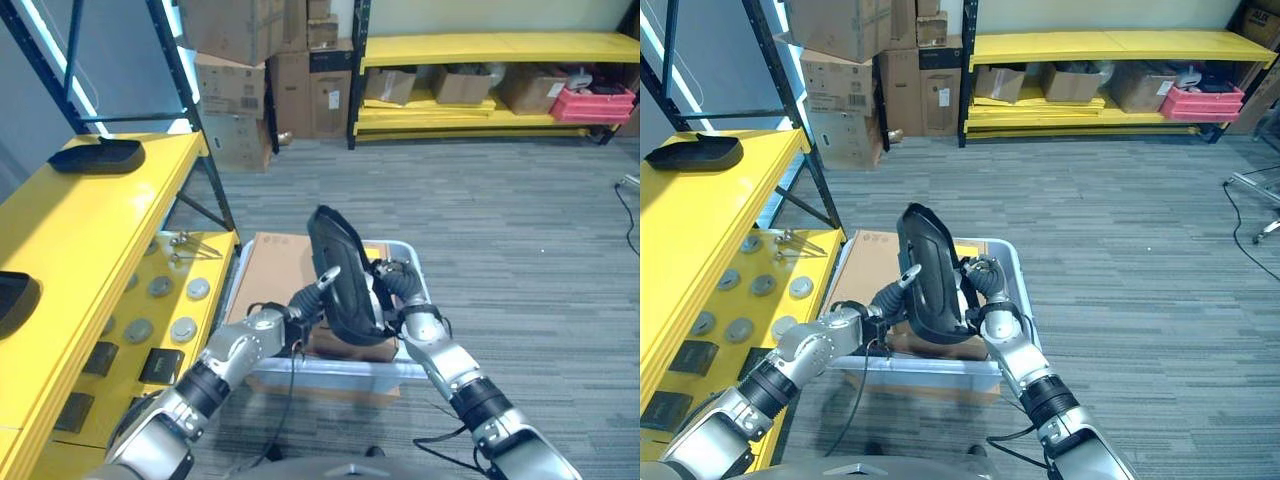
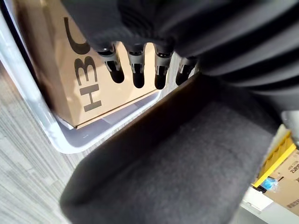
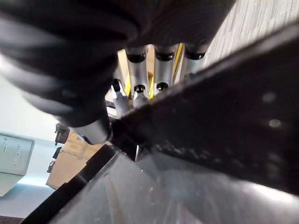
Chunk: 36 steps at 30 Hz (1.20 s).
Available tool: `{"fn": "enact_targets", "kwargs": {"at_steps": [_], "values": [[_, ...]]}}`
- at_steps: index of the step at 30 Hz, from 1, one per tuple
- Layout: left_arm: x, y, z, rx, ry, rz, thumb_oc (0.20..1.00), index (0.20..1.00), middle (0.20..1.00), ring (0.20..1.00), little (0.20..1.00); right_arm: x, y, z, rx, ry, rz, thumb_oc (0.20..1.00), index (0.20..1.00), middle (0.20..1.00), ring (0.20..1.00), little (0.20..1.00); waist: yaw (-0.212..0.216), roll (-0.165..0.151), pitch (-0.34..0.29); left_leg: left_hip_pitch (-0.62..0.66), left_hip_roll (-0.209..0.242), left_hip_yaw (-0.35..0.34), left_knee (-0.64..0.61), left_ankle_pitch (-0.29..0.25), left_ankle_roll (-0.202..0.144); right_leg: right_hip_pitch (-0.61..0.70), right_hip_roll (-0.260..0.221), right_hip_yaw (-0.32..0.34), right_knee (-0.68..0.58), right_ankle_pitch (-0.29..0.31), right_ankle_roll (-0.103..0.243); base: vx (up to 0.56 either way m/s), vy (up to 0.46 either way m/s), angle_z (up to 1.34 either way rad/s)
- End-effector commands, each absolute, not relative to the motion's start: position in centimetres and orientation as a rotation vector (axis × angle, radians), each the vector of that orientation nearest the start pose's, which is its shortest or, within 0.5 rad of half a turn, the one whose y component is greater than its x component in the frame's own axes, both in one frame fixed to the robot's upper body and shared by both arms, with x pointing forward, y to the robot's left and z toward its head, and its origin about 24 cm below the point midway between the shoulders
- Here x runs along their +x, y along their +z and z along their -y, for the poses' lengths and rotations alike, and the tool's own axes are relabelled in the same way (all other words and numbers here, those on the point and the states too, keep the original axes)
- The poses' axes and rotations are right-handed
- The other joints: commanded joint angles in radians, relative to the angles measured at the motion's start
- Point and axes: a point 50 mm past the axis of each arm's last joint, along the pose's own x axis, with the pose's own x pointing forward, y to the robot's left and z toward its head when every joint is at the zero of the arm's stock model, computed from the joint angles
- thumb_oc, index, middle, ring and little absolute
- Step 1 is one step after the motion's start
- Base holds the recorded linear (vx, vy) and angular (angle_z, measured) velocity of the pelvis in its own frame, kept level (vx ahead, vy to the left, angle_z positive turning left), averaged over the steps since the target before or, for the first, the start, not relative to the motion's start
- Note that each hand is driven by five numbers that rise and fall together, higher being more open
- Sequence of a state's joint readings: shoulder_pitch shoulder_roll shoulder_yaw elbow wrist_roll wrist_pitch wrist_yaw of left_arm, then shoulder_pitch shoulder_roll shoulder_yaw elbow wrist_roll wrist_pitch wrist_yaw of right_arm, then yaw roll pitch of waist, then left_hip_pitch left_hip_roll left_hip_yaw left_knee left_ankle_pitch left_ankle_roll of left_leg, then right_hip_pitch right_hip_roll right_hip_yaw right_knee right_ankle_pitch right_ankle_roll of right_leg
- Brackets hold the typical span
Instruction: Move parts from the plastic box to the shelf.
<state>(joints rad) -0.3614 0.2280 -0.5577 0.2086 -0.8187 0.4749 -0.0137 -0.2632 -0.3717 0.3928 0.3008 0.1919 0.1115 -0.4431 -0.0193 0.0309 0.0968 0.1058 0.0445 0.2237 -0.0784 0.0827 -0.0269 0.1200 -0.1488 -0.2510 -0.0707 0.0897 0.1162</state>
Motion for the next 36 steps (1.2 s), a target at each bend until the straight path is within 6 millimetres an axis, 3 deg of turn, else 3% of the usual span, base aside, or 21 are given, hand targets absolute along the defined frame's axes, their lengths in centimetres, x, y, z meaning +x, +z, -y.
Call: {"fn": "enact_targets", "kwargs": {"at_steps": [1, 4, 5, 6, 7, 23, 32, 33, 34, 36], "values": [[27.5, 3.6, -1.8, -0.237, -0.741, -0.524, 1.000, 1.000, 1.000, 1.000, 1.000, 31.5, 6.0, 14.1, -0.299, -0.062, 0.013, 0.200, 0.200, 0.200, 0.200, 0.200, 0.018, -0.009, -0.031, -0.017, 0.048, -0.018, 0.060, -0.065, -0.021, -0.031, -0.066, -0.029, 0.053, -0.021, 0.093, 0.00, 0.000, 0.00], [27.6, 3.7, -1.6, -0.233, -0.730, -0.512, 1.000, 1.000, 1.000, 1.000, 1.000, 31.6, 6.0, 14.0, -0.299, -0.060, 0.011, 0.200, 0.200, 0.200, 0.200, 0.200, 0.016, -0.010, -0.030, -0.016, 0.048, -0.019, 0.059, -0.065, -0.021, -0.030, -0.064, -0.027, 0.053, -0.022, 0.092, 0.00, 0.000, 0.00], [27.7, 3.7, -1.6, -0.233, -0.730, -0.504, 0.818, 0.818, 0.818, 0.818, 0.818, 31.6, 6.0, 13.9, -0.299, -0.059, 0.010, 0.200, 0.200, 0.200, 0.200, 0.200, 0.016, -0.010, -0.031, -0.015, 0.048, -0.019, 0.058, -0.064, -0.021, -0.030, -0.064, -0.027, 0.052, -0.021, 0.092, 0.00, 0.000, 0.00], [27.8, 3.8, -1.7, -0.221, -0.723, -0.496, 0.288, 0.288, 0.288, 0.288, 0.288, 31.6, 5.9, 13.9, -0.300, -0.059, 0.010, 0.200, 0.200, 0.200, 0.200, 0.200, 0.017, -0.010, -0.031, -0.014, 0.048, -0.018, 0.057, -0.065, -0.020, -0.029, -0.064, -0.028, 0.052, -0.022, 0.092, 0.00, 0.000, 0.00], [27.8, 3.7, -1.7, -0.218, -0.719, -0.491, 0.200, 0.200, 0.200, 0.200, 0.200, 31.6, 5.9, 13.9, -0.300, -0.058, 0.009, 0.200, 0.200, 0.200, 0.200, 0.200, 0.017, -0.011, -0.031, -0.014, 0.048, -0.017, 0.058, -0.065, -0.021, -0.030, -0.064, -0.027, 0.053, -0.022, 0.092, 0.00, 0.000, 0.00], [28.1, 4.1, -2.2, -0.230, -0.684, -0.447, 0.200, 0.200, 0.200, 0.200, 0.200, 31.5, 5.9, 13.9, -0.293, -0.069, 0.005, 0.200, 0.200, 0.200, 0.200, 0.200, 0.023, -0.010, -0.027, -0.012, 0.047, -0.023, 0.057, -0.064, -0.021, -0.026, -0.065, -0.031, 0.052, -0.021, 0.091, 0.00, 0.000, 0.00], [28.8, 4.5, -3.2, -0.143, -0.639, -0.367, 0.200, 0.200, 0.200, 0.200, 0.200, 31.3, 5.9, 14.3, -0.272, -0.083, 0.001, 0.200, 0.200, 0.200, 0.200, 0.200, 0.024, -0.012, -0.026, -0.011, 0.047, -0.025, 0.057, -0.065, -0.021, -0.025, -0.064, -0.030, 0.053, -0.023, 0.092, 0.00, 0.000, 0.00], [28.8, 4.6, -3.2, -0.136, -0.633, -0.359, 0.200, 0.200, 0.200, 0.200, 0.200, 31.4, 6.0, 14.3, -0.265, -0.087, 0.000, 0.316, 0.316, 0.316, 0.316, 0.316, 0.024, -0.013, -0.025, -0.011, 0.047, -0.025, 0.057, -0.064, -0.021, -0.024, -0.064, -0.030, 0.054, -0.023, 0.092, 0.00, 0.000, 0.00], [28.9, 4.7, -3.3, -0.129, -0.625, -0.352, 0.200, 0.200, 0.200, 0.200, 0.200, 31.3, 6.0, 14.3, -0.255, -0.094, -0.002, 1.000, 1.000, 1.000, 1.000, 1.000, 0.024, -0.013, -0.024, -0.010, 0.047, -0.025, 0.056, -0.064, -0.021, -0.024, -0.064, -0.031, 0.055, -0.024, 0.091, 0.00, 0.000, 0.00], [29.0, 4.8, -3.5, -0.121, -0.615, -0.350, 0.200, 0.200, 0.200, 0.200, 0.200, 31.3, 6.0, 14.3, -0.246, -0.099, -0.006, 1.000, 1.000, 1.000, 1.000, 1.000, 0.025, -0.013, -0.024, -0.008, 0.047, -0.025, 0.055, -0.063, -0.021, -0.022, -0.064, -0.032, 0.054, -0.024, 0.091, 0.00, 0.000, 0.00]]}}
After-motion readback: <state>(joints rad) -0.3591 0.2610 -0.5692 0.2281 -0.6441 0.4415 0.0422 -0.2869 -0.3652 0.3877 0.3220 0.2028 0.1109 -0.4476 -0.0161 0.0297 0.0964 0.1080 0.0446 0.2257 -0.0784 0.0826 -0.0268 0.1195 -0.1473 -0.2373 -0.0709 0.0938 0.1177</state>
